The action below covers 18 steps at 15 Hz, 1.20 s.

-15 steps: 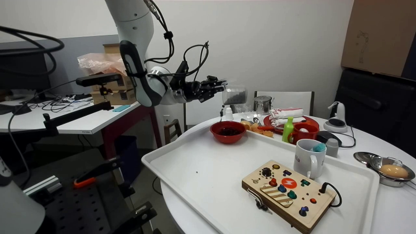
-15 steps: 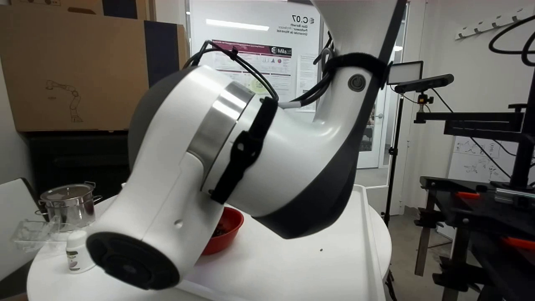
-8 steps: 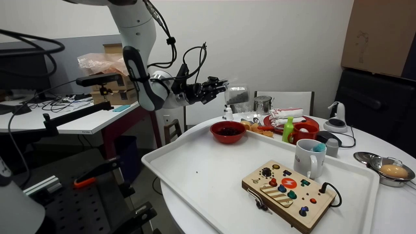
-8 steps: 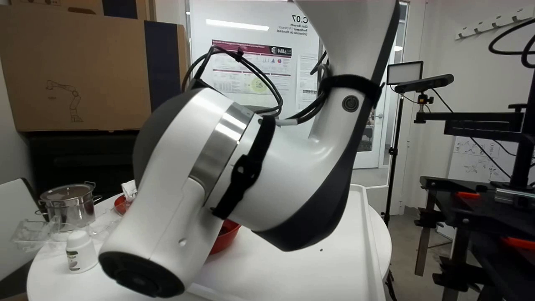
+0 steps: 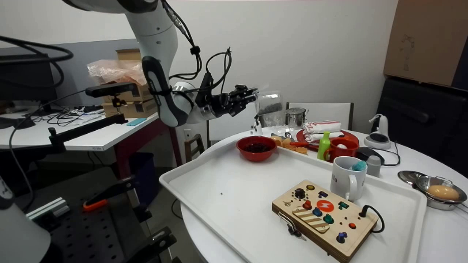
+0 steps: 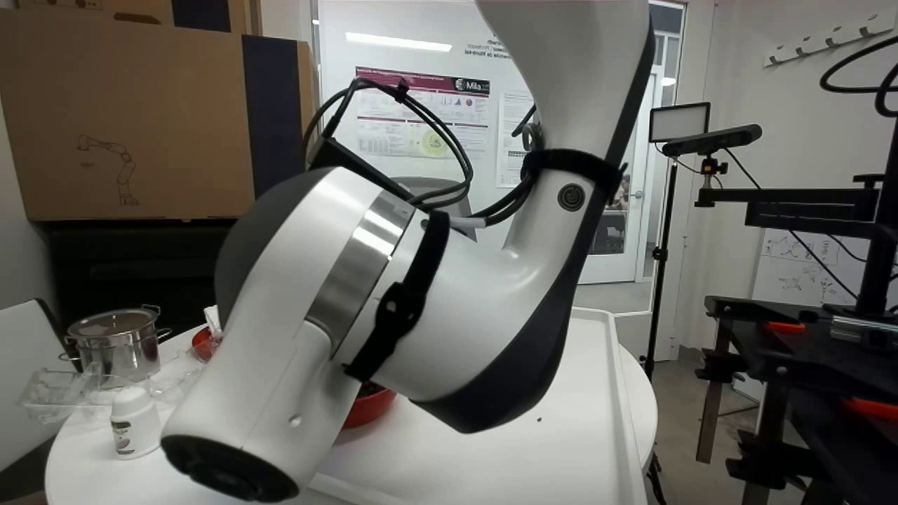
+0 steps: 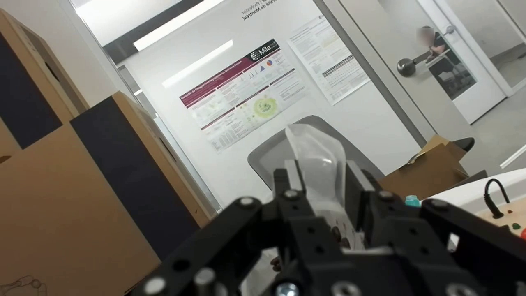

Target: Pour the things in the jug into the red bowl

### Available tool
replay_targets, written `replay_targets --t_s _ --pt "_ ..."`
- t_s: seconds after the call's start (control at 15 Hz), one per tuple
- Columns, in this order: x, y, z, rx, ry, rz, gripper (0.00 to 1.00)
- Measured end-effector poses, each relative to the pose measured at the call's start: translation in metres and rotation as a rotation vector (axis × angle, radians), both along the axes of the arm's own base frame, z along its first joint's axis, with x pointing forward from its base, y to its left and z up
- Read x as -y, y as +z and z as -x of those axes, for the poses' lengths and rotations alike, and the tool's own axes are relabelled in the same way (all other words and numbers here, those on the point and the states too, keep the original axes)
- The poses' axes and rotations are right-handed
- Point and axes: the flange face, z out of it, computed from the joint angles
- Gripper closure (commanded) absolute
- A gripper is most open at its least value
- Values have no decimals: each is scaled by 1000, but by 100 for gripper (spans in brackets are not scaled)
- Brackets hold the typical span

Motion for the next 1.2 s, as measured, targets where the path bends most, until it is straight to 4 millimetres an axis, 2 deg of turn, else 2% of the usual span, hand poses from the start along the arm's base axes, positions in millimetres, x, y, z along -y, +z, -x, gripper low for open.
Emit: replay_targets --t_s 0.47,1.2 --pt "-1 -1 -7 53 10 29 85" --pt "-7 -2 -6 132 39 73 85"
